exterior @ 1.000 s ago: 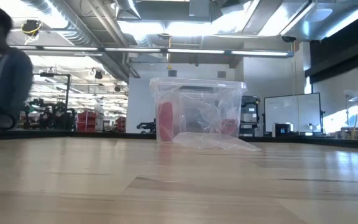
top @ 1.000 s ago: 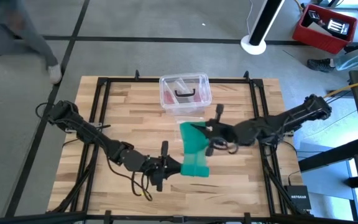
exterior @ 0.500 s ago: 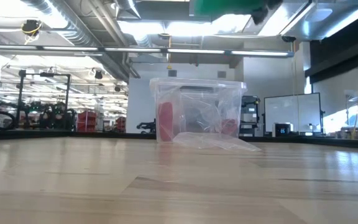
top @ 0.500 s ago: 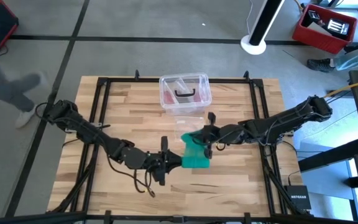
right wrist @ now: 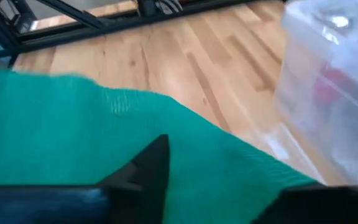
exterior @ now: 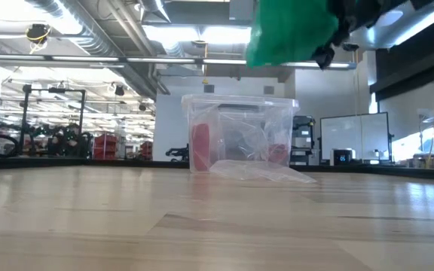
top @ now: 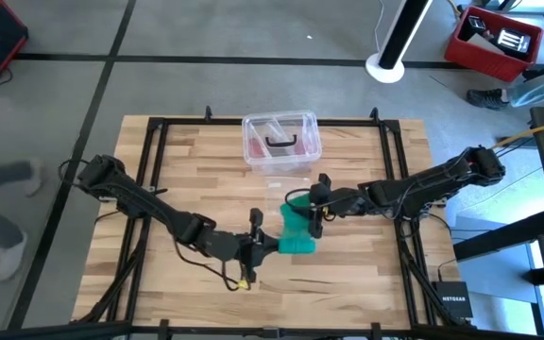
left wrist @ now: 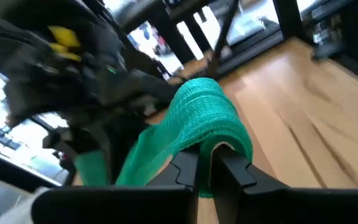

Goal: Roll bandage
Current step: Roll the green bandage

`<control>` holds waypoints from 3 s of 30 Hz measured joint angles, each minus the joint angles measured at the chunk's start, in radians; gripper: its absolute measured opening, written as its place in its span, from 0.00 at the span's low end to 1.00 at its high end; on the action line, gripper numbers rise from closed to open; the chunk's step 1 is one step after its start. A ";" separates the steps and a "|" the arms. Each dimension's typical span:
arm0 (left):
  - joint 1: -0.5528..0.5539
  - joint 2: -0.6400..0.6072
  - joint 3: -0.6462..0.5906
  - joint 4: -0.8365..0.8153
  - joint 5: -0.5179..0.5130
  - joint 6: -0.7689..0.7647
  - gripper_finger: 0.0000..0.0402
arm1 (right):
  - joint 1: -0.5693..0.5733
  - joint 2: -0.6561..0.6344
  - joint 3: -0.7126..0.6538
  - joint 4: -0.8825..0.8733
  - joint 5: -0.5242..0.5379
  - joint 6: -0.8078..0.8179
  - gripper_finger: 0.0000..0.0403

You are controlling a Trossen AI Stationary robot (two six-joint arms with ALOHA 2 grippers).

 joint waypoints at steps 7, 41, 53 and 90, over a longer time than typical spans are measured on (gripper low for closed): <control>0.010 0.095 0.000 -0.028 -0.001 -0.132 0.04 | -0.005 0.001 -0.033 -0.006 -0.074 0.124 0.58; 0.041 0.160 0.000 -0.130 0.018 -0.343 0.04 | -0.117 -0.017 0.058 -0.148 -0.196 0.778 0.64; 0.041 0.216 0.000 -0.105 0.151 -0.571 0.04 | -0.164 -0.017 0.057 -0.283 -0.284 0.942 0.64; 0.084 0.019 0.013 -0.031 0.303 -0.625 0.04 | -0.173 -0.200 0.261 -0.457 -0.375 0.102 0.64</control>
